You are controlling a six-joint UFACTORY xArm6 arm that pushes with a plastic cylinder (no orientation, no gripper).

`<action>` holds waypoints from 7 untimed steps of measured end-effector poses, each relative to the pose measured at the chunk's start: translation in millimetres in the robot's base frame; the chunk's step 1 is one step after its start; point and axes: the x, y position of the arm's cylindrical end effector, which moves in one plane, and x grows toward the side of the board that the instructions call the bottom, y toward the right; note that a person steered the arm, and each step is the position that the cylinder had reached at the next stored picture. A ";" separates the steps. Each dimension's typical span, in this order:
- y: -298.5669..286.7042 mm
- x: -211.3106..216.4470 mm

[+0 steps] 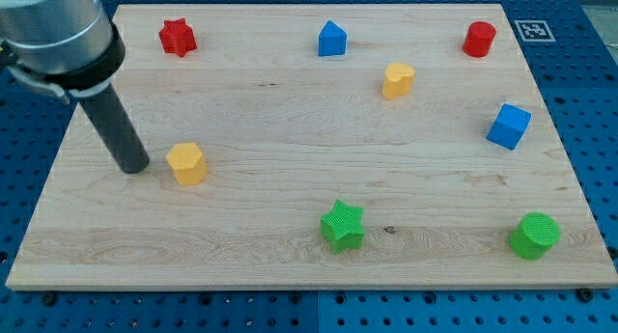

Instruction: Move green circle towards center left of the board

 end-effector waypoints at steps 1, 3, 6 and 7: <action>23.7 -0.9; 87.7 32.7; 173.9 -13.6; 242.1 2.0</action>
